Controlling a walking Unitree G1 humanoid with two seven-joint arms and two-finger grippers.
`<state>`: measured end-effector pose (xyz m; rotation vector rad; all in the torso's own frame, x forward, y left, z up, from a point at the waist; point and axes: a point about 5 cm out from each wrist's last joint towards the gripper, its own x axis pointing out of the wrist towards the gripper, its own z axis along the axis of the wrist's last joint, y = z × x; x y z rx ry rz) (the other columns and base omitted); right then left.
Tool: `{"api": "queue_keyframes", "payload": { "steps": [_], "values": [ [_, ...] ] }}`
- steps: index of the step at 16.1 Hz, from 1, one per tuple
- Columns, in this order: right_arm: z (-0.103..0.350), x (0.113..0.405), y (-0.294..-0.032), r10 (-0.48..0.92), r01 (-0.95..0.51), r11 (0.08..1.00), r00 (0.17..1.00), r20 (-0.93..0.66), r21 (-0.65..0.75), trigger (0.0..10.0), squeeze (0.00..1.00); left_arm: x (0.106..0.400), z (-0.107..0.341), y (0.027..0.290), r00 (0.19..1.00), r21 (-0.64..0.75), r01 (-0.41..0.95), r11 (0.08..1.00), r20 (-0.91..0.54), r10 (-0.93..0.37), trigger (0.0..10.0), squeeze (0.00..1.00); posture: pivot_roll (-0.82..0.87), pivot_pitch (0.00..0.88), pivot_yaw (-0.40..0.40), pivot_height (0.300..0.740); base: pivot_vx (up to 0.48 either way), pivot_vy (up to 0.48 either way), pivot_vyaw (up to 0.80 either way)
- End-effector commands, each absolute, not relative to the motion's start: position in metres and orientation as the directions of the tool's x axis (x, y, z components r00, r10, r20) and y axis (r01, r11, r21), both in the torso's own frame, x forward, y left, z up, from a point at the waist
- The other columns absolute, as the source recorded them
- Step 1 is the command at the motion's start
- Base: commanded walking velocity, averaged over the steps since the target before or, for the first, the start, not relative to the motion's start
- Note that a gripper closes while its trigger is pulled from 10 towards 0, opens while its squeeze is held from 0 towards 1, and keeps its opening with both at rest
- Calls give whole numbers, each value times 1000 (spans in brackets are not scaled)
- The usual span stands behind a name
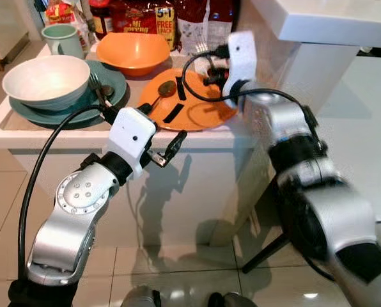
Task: Setting the table
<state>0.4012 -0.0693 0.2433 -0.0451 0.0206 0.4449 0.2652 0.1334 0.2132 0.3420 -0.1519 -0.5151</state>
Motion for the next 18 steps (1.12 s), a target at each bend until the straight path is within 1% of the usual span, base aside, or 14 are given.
{"api": "queue_keyframes", "payload": {
  "steps": [1,4,6,7,8,9,10,11,12,13,15,16,17,18],
  "values": [
    [240,391,-75,460,-457,885,888,12,-85,0,0,266,211,132,863,356,453,817,54,-502,10000,0,107,43,-42,740,0,0,0],
    [240,363,-94,479,-478,876,854,204,-57,0,0,267,212,128,866,339,449,827,66,-497,10000,0,97,53,-37,740,0,0,0],
    [230,350,-111,431,-434,899,859,277,-54,0,0,266,210,127,867,335,447,830,65,-494,10000,0,91,60,-35,740,0,0,0],
    [228,345,-114,426,-431,901,853,300,-55,0,0,266,210,127,869,336,444,831,68,-491,10000,0,92,62,-36,740,0,0,0],
    [222,322,-117,481,-496,867,802,354,-55,0,0,266,211,128,884,323,414,851,82,-461,10000,0,89,68,-34,740,0,0,0],
    [219,314,-116,509,-527,848,779,366,-59,0,0,266,211,129,890,317,403,859,84,-449,10000,0,89,70,-35,740,0,0,0],
    [208,299,-119,559,-572,816,751,352,-77,1725,0,265,208,130,900,314,384,868,81,-428,10000,0,92,75,-43,740,0,0,0],
    [200,280,-126,583,-592,801,738,340,-88,10000,0,261,204,134,909,308,366,878,85,-408,10000,0,94,80,-52,740,0,0,0],
    [200,277,-127,582,-591,802,737,343,-90,10000,0,260,204,134,910,304,363,881,87,-406,10000,0,94,80,-52,740,0,0,0],
    [199,263,-129,594,-597,795,729,341,-109,10000,0,256,202,138,917,287,350,892,88,-388,10000,0,87,87,-51,740,0,0,0],
    [190,234,-133,641,-611,767,709,294,-196,10000,0,247,194,142,922,264,343,902,89,-376,10000,0,78,93,-46,740,0,0,0],
    [181,223,-137,632,-601,775,728,267,-196,10000,0,243,191,142,918,264,351,898,92,-386,10000,0,67,99,-45,740,0,0,0],
    [169,211,-142,595,-569,804,769,232,-174,10000,0,239,189,141,914,265,358,895,99,-394,10000,0,63,101,-46,740,0,0,0],
    [153,201,-150,511,-496,860,840,183,-121,10000,0,236,185,138,916,260,357,897,92,-392,10000,0,64,105,-50,740,0,-322,0]
  ]
}}
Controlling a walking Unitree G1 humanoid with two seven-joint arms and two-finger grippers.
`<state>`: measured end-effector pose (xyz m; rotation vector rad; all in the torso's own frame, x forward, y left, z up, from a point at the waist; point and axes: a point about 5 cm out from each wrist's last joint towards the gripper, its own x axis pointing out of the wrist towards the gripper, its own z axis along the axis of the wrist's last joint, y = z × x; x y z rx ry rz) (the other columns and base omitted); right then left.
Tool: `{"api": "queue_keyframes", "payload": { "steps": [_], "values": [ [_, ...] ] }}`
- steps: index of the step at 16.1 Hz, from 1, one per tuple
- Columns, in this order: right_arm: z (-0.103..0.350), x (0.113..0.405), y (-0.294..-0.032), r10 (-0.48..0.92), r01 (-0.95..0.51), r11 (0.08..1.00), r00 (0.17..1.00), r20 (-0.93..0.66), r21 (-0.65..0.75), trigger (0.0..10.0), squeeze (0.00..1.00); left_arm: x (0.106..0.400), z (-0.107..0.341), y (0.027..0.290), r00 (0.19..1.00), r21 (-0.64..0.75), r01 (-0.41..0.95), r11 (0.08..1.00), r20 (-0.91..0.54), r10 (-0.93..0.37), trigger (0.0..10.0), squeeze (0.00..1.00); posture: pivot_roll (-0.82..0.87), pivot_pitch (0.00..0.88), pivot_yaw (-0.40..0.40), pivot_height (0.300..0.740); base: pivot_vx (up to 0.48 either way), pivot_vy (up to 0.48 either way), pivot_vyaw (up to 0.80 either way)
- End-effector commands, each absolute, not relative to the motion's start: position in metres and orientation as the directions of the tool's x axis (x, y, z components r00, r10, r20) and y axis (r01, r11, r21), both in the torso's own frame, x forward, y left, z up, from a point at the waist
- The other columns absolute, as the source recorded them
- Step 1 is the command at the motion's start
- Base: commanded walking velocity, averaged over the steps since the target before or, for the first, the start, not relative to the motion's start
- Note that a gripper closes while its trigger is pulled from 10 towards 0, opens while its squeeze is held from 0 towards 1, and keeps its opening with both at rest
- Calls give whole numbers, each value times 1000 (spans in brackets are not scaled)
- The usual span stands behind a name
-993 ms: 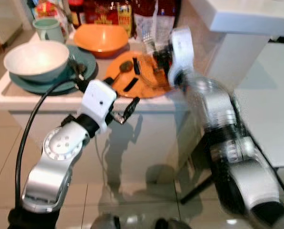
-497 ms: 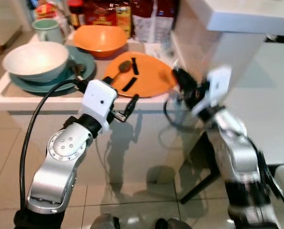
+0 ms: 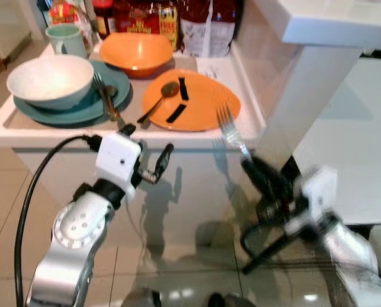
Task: Setting the table
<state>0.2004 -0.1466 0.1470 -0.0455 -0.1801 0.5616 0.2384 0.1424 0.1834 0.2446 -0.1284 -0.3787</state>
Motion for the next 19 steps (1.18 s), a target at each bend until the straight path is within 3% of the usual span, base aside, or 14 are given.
{"api": "queue_keyframes", "payload": {
  "steps": [1,7,12,15,19],
  "values": [
    [147,197,-154,459,-448,888,876,151,-102,10000,0,234,183,137,918,254,356,899,84,-387,10000,0,67,104,-53,740,0,-379,0],
    [149,196,-159,331,-312,941,929,166,-128,10000,0,237,172,137,935,265,327,907,48,-351,10000,0,57,110,-50,740,0,-396,0],
    [147,197,-161,332,-303,936,929,164,-181,10000,0,239,174,136,941,272,304,913,62,-332,10000,0,50,117,-50,740,0,-398,756],
    [140,198,-167,273,-272,962,955,112,-27,10000,0,242,177,130,939,296,300,907,75,-336,10000,0,49,117,-47,740,0,-396,0],
    [145,203,-173,188,-188,982,972,139,-17,10000,0,252,178,126,946,280,280,918,81,-314,10000,0,47,114,-36,740,0,-395,0]
  ]
}}
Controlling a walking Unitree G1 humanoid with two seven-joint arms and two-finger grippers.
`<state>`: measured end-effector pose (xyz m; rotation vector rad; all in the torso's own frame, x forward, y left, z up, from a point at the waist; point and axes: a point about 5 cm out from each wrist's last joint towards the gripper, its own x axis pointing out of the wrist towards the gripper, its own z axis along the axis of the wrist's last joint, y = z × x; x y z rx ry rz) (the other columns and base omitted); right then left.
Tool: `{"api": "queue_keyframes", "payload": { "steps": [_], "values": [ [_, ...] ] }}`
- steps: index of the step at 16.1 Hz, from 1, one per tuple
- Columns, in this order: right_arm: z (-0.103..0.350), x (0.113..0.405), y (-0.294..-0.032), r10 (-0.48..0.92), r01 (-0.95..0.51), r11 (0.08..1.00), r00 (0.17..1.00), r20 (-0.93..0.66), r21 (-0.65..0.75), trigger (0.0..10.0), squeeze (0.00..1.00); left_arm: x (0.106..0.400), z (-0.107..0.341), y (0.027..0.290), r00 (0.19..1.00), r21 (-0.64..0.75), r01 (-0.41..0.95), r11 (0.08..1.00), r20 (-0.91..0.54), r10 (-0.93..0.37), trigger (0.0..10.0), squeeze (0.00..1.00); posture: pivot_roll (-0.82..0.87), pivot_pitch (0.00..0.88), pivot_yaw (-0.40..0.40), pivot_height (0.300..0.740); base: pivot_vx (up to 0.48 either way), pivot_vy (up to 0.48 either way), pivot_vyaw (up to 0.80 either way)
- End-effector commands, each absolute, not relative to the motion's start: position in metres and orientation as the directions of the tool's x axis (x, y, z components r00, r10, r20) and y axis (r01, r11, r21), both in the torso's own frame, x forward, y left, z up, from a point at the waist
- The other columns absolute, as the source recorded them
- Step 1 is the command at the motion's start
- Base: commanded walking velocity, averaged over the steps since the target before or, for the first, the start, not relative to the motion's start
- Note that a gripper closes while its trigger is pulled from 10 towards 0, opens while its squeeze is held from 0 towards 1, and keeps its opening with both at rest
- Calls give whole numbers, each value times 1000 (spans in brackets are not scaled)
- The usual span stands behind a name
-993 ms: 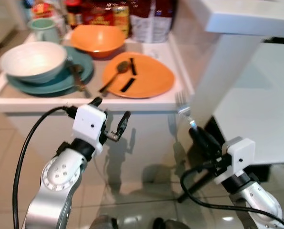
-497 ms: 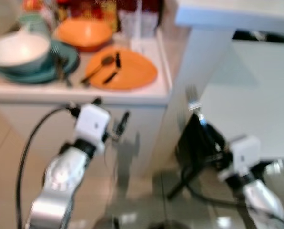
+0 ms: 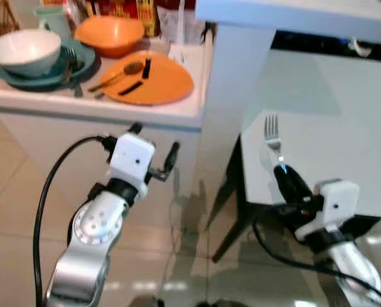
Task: Setting the table
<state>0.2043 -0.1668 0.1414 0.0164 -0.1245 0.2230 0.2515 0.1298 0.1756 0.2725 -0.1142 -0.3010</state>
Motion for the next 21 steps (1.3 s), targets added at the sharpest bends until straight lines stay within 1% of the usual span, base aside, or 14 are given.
{"api": "queue_keyframes", "payload": {
  "steps": [1,2,3,4,5,6,7,8,10,11,12,14,18,21],
  "values": [
    [145,205,-176,171,-173,985,975,142,2,10000,0,254,180,123,946,282,280,918,85,-314,10000,0,50,107,-34,740,0,-394,0],
    [143,208,-181,123,-127,991,985,120,30,10000,0,256,181,122,945,279,280,919,87,-314,10000,0,44,102,-28,740,0,-398,0],
    [138,213,-189,-6,3,999,999,51,45,10000,0,258,178,124,947,281,280,918,76,-313,10000,0,32,93,-17,740,0,-398,0],
    [138,213,-190,-24,22,999,999,39,48,10000,0,259,178,124,947,283,280,917,75,-312,10000,0,32,93,-17,740,0,-398,0],
    [145,219,-188,5,-11,995,998,62,97,10000,0,264,180,124,945,285,281,917,83,-316,10000,0,26,95,-7,740,0,-398,0],
    [151,225,-189,3,-12,997,994,109,83,10000,0,269,179,125,948,290,273,917,82,-308,10000,0,27,90,-2,740,0,-398,0],
    [159,229,-191,-10,6,1000,986,164,24,10000,0,269,180,126,949,301,266,916,83,-303,10000,0,36,87,-2,740,0,-398,0],
    [163,234,-189,0,6,999,987,163,-36,10000,0,269,182,127,950,295,263,918,85,-300,10000,0,38,80,1,740,0,-394,0],
    [163,241,-186,-1,-2,1000,994,107,24,10000,0,269,177,129,952,302,265,916,69,-299,10000,0,22,70,5,740,0,-375,0],
    [165,239,-184,15,-23,998,993,121,63,10000,0,270,177,129,952,299,264,917,72,-297,10000,0,25,68,1,740,0,-379,0],
    [164,238,-181,27,-43,990,993,115,134,10000,0,272,179,127,952,292,258,921,82,-293,10000,0,28,73,-2,740,0,-375,0],
    [160,239,-177,66,-72,996,992,108,57,10000,0,272,179,124,953,286,257,923,85,-291,10000,0,36,67,-1,740,0,-375,0],
    [153,244,-178,61,-64,997,996,67,47,10000,0,279,182,129,957,313,234,921,95,-275,10000,0,32,60,-4,740,0,-377,530],
    [151,248,-182,52,-55,997,997,56,57,10000,0,279,183,128,956,316,233,920,100,-277,10000,0,36,51,-3,740,0,-377,0]
  ]
}}
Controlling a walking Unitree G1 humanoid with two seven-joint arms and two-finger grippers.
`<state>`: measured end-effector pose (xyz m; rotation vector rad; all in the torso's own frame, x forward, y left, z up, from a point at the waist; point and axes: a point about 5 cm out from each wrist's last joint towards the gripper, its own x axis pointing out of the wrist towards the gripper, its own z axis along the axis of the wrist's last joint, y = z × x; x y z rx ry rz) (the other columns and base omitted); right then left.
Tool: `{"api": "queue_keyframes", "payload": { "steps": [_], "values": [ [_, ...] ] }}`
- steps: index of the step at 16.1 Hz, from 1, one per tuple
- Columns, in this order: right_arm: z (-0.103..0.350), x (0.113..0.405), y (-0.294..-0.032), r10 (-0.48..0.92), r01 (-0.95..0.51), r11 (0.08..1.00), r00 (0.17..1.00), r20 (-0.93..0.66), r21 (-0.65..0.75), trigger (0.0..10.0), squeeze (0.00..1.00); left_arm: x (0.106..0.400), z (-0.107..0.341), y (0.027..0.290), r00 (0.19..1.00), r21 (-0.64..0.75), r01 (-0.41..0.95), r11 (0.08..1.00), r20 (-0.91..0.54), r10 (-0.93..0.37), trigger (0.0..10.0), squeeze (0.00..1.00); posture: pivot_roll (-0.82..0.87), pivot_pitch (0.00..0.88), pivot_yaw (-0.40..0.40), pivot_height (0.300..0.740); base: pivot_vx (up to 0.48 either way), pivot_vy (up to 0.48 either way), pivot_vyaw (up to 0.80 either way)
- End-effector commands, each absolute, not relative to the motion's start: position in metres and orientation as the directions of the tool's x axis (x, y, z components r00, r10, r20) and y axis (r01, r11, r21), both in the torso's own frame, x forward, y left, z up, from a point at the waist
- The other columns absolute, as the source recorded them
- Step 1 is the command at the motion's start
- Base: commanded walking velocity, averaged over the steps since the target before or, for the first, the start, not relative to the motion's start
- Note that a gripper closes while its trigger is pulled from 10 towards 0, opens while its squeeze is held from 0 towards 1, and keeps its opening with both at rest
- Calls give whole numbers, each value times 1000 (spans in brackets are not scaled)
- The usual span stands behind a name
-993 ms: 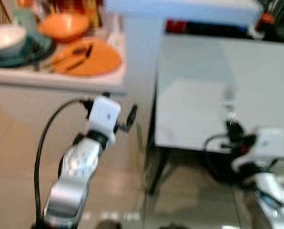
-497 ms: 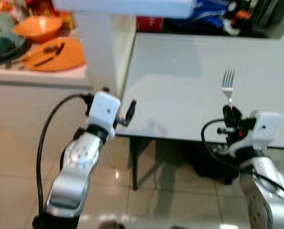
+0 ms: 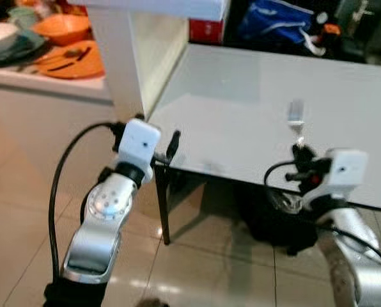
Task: Setting the table
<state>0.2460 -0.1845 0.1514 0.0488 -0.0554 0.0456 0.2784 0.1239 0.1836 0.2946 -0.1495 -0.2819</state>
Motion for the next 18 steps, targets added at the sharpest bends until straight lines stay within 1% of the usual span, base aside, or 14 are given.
{"api": "queue_keyframes", "payload": {
  "steps": [1,4,7,10,13,15,18],
  "values": [
    [150,248,-181,51,-53,997,997,50,49,10000,0,278,182,129,957,314,230,921,98,-272,10000,0,30,48,-1,740,0,-379,0],
    [151,250,-178,61,-63,997,997,39,41,10000,0,282,182,127,957,311,229,922,101,-271,10000,0,27,60,-4,740,0,-374,0],
    [142,252,-181,26,-25,999,999,-41,32,10000,0,279,181,123,952,310,250,917,95,-292,10000,0,23,64,13,740,0,-375,0],
    [146,254,-182,-1,2,999,1000,-25,37,10000,0,284,181,124,952,306,251,918,93,-291,10000,0,15,76,21,740,0,-377,0],
    [145,254,-183,-15,17,998,999,-51,55,10000,0,283,183,118,946,297,269,916,97,-310,10000,0,21,83,19,740,0,-377,0],
    [143,254,-182,-25,29,998,997,-76,56,10000,0,283,180,121,951,297,259,919,90,-297,10000,0,12,85,14,740,0,-375,0],
    [146,258,-182,-31,34,998,997,-67,45,10000,0,283,182,121,952,297,252,921,96,-292,10000,0,26,91,5,740,0,-377,0]
  ]
}}
